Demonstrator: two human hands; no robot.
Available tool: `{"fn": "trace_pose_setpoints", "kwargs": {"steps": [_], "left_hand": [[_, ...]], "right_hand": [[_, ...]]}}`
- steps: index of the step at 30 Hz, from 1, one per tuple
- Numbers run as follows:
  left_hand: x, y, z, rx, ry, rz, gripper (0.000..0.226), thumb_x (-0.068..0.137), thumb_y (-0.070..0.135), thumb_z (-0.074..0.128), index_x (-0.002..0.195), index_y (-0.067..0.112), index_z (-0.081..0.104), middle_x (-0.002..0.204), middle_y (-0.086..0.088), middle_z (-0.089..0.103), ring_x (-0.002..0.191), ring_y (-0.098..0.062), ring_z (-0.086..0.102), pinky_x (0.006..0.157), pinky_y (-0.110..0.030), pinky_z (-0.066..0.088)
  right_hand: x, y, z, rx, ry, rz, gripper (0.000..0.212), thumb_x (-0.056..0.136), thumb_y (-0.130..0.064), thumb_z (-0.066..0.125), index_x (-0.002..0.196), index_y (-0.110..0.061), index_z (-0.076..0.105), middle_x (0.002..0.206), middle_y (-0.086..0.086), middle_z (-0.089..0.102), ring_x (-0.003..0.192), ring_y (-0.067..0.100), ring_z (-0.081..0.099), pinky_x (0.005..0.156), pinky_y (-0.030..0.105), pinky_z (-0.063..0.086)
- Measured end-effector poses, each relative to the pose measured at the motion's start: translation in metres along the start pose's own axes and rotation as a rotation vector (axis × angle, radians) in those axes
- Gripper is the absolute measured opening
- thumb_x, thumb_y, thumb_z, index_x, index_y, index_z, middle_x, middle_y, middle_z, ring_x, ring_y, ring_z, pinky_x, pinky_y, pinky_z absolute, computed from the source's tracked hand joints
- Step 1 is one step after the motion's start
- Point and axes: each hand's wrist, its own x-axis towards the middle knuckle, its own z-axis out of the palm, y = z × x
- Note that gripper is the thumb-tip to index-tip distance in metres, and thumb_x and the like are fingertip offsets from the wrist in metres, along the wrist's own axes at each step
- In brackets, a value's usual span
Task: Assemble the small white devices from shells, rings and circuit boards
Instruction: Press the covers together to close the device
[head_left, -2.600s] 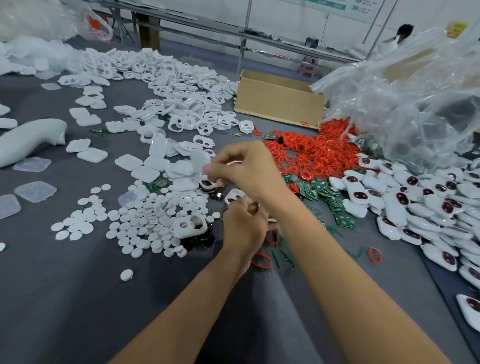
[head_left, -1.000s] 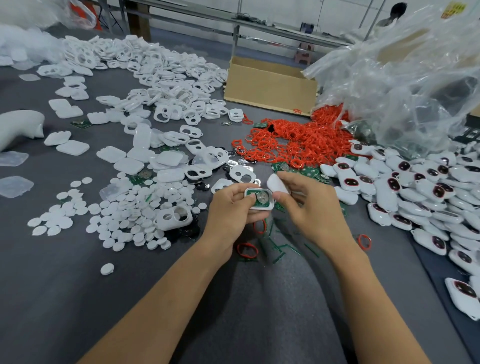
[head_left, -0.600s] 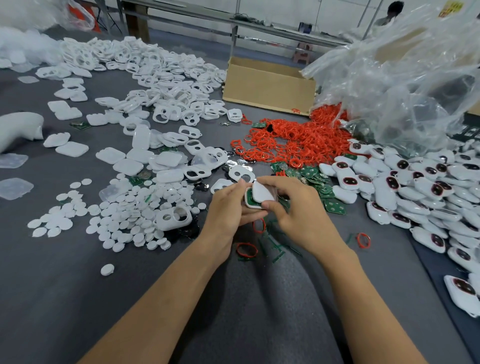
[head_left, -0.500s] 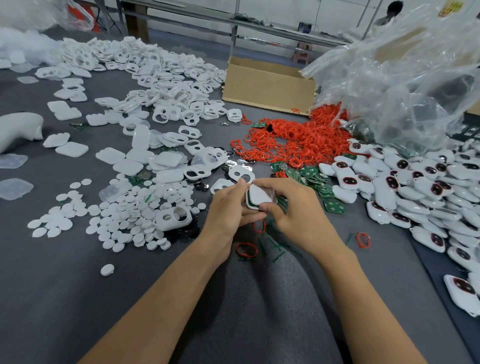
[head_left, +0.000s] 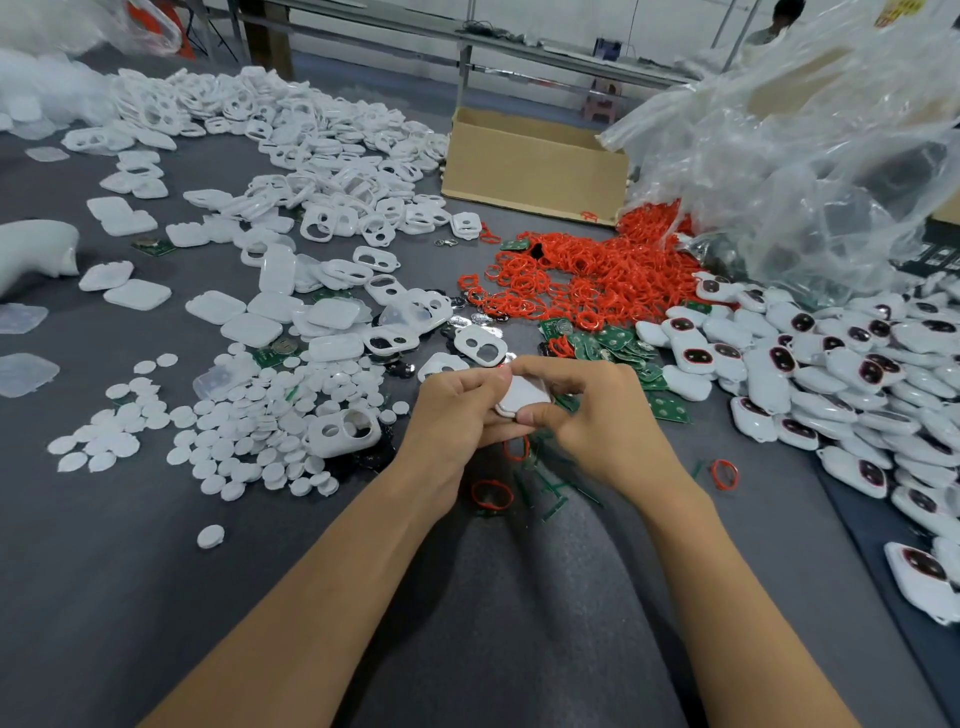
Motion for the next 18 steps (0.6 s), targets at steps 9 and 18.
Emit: {"fn": "trace_pose_setpoints", "kwargs": {"steps": [9, 18], "left_hand": [[-0.0007, 0.0015, -0.0023, -0.037, 0.002, 0.009, 0.018, 0.098, 0.006, 0.054, 0.091, 0.002, 0.069, 0.077, -0.012, 0.072, 0.067, -0.018, 0.070, 0.065, -0.029, 0.061], [-0.0020, 0.0014, -0.0025, -0.061, 0.029, 0.029, 0.017, 0.098, 0.001, 0.051, 0.104, -0.005, 0.066, 0.091, -0.021, 0.070, 0.068, -0.018, 0.069, 0.069, -0.031, 0.062]], "right_hand": [[0.0031, 0.0029, 0.0002, 0.075, -0.060, 0.064, 0.044, 0.070, -0.004, 0.079, 0.108, -0.024, 0.073, 0.073, -0.030, 0.065, 0.068, -0.012, 0.055, 0.072, 0.009, 0.042], [-0.0006, 0.0090, 0.0070, 0.359, -0.104, 0.057, 0.055, 0.077, 0.007, 0.069, 0.107, -0.040, 0.065, 0.122, -0.008, 0.063, 0.119, -0.001, 0.054, 0.108, 0.031, 0.041]]}}
